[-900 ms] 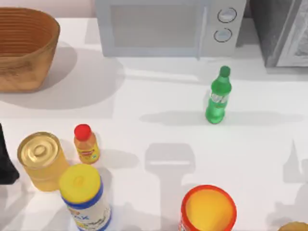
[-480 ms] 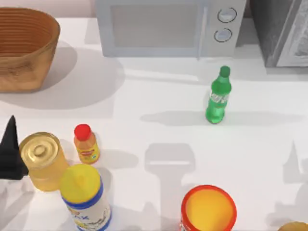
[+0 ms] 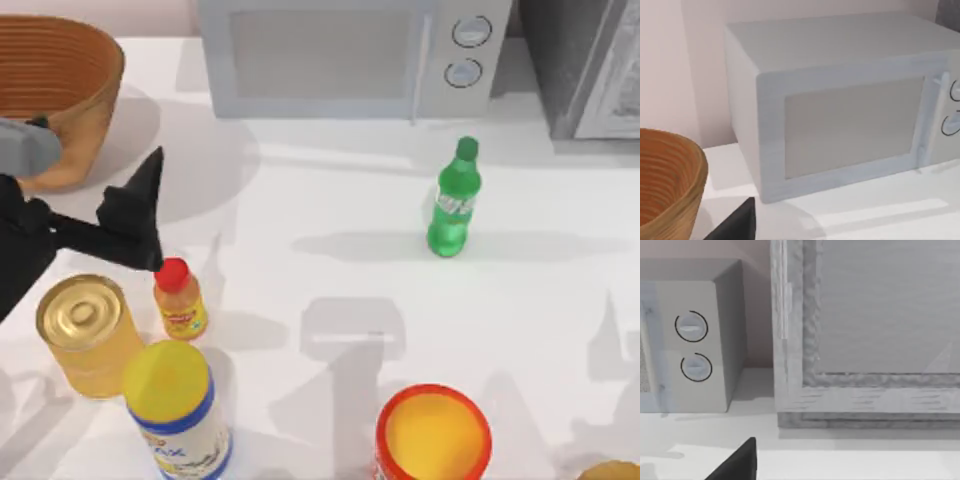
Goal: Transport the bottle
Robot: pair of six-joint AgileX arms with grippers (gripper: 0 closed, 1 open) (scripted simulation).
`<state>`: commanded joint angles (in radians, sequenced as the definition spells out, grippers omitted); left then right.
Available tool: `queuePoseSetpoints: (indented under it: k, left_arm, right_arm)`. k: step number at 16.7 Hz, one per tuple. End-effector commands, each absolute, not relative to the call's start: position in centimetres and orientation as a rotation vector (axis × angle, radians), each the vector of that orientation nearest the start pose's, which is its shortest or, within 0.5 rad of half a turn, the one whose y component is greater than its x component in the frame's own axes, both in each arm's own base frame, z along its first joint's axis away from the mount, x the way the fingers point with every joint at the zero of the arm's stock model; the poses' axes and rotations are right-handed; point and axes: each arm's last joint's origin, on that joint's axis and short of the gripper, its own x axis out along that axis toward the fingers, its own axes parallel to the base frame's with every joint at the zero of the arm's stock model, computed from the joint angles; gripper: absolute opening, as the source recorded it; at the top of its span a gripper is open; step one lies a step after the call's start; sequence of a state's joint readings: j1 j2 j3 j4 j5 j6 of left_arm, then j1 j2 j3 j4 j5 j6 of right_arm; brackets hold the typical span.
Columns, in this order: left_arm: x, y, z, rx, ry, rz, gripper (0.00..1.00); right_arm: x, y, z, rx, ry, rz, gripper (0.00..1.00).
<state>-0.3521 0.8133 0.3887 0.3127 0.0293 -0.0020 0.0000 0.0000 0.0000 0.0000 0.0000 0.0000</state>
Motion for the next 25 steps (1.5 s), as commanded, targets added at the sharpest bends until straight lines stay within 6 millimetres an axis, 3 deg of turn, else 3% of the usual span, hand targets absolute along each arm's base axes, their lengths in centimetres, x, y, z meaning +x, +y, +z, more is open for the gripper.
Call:
queuePoseSetpoints:
  k: [3,6,9,12,15,21,25]
  left_arm:
    - [21.9,-10.9,23.4,0.022,0.169,-0.481,1.0]
    - [25.3,-16.1,20.9,0.057,0.244,-0.586,1.0]
    - [27.0,-20.9,17.0,0.104,0.318,-0.684,1.0]
    - [27.2,-24.4,13.7,0.143,0.362,-0.758,1.0]
    - [27.1,-25.9,12.2,0.161,0.377,-0.793,1.0]
    - [27.2,-25.8,12.1,0.162,0.382,-0.79,1.0]
    - [28.5,-27.3,12.4,0.161,0.375,-0.795,1.0]
  right_arm:
    - [10.6,-0.1,16.0,0.0,0.0,0.0,1.0]
    - [10.6,-0.1,16.0,0.0,0.0,0.0,1.0]
    - [10.6,-0.1,16.0,0.0,0.0,0.0,1.0]
    - [10.6,-0.1,16.0,0.0,0.0,0.0,1.0]
    - [10.6,-0.1,16.0,0.0,0.0,0.0,1.0]
    - [10.6,-0.1,16.0,0.0,0.0,0.0,1.0]
    - [10.6,-0.1,16.0,0.0,0.0,0.0,1.0]
